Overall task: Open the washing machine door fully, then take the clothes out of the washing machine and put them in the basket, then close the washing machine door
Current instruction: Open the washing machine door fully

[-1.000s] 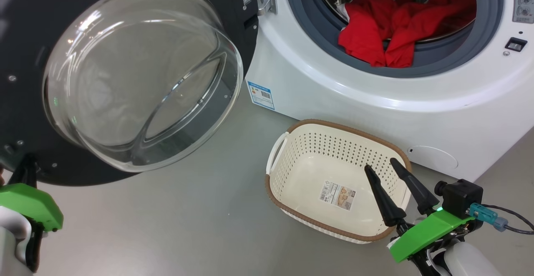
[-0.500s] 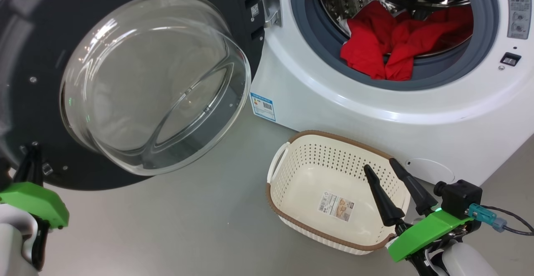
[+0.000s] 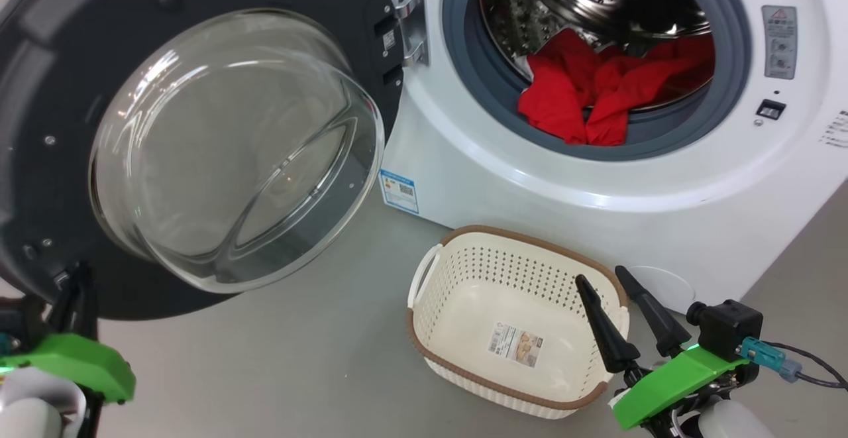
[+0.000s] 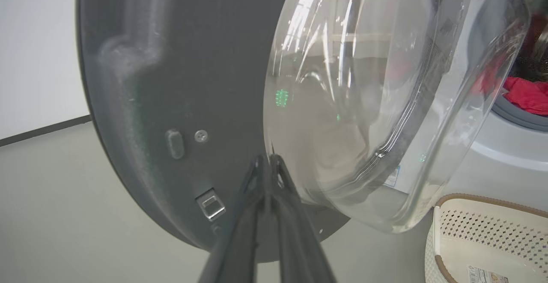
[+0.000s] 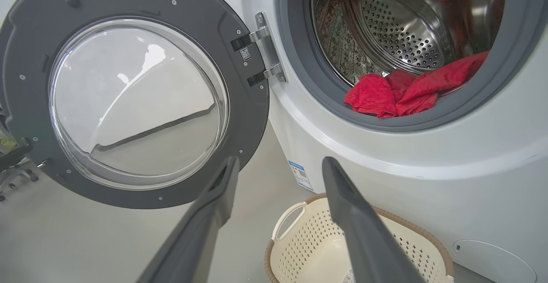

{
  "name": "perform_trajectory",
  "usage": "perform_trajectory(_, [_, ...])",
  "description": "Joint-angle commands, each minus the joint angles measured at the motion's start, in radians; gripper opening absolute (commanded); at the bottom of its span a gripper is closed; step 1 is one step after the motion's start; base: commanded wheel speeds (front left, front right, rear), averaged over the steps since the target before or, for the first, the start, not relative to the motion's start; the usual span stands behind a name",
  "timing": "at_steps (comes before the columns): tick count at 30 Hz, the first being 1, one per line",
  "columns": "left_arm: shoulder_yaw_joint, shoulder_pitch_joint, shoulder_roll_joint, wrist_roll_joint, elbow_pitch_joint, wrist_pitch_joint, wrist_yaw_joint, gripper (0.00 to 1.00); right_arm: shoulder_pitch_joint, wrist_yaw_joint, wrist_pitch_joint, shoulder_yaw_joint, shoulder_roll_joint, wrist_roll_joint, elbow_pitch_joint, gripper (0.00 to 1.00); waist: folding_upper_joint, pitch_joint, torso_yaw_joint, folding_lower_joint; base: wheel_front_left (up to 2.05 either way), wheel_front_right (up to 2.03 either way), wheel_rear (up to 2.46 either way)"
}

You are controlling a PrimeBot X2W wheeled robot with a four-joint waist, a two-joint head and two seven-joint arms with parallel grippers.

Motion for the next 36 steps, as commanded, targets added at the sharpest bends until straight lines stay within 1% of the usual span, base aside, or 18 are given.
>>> perform_trajectory(1, [0.038,0.005,0.044,-0.007,-0.048,-0.014,0.018,1.00,0.000,0.002,-0.012,0.016,0.001,0.005,-0.029,1.00,-0.0001,-0.017,-0.014,0.0000,0.00,0.00,0.00])
perform_trajectory(12, [0.029,0.149,0.019,-0.023,-0.289,0.011,0.073,1.00,0.011,0.002,-0.012,0.018,-0.004,-0.002,-0.026,1.00,-0.0001,-0.044,-0.057,0.0000,0.00,0.00,0.00])
perform_trajectory(23, [0.023,0.253,-0.013,-0.036,-0.479,0.025,0.132,1.00,0.013,0.002,-0.012,0.021,-0.008,-0.009,-0.031,1.00,-0.0001,-0.056,-0.146,0.0000,0.00,0.00,0.00])
perform_trajectory(29, [0.011,0.283,-0.029,-0.037,-0.535,0.037,0.154,1.00,0.015,0.002,-0.012,0.017,-0.011,-0.011,-0.031,1.00,-0.0001,-0.058,-0.197,0.0000,0.00,0.00,0.00])
perform_trajectory(31, [0.005,0.295,-0.036,-0.035,-0.556,0.039,0.165,1.00,0.013,0.002,-0.012,0.016,-0.013,-0.012,-0.033,1.00,-0.0001,-0.056,-0.230,0.0000,0.00,0.00,0.00])
perform_trajectory(32, [0.005,0.295,-0.036,-0.035,-0.556,0.039,0.165,1.00,0.013,0.002,-0.012,0.016,-0.013,-0.012,-0.033,1.00,-0.0001,-0.056,-0.230,0.0000,0.00,0.00,0.00])
perform_trajectory(36, [-0.001,0.309,-0.050,-0.037,-0.566,0.031,0.176,1.00,0.006,0.002,-0.012,0.011,-0.021,-0.020,-0.033,1.00,-0.0001,-0.056,-0.288,0.0000,0.00,0.00,0.00])
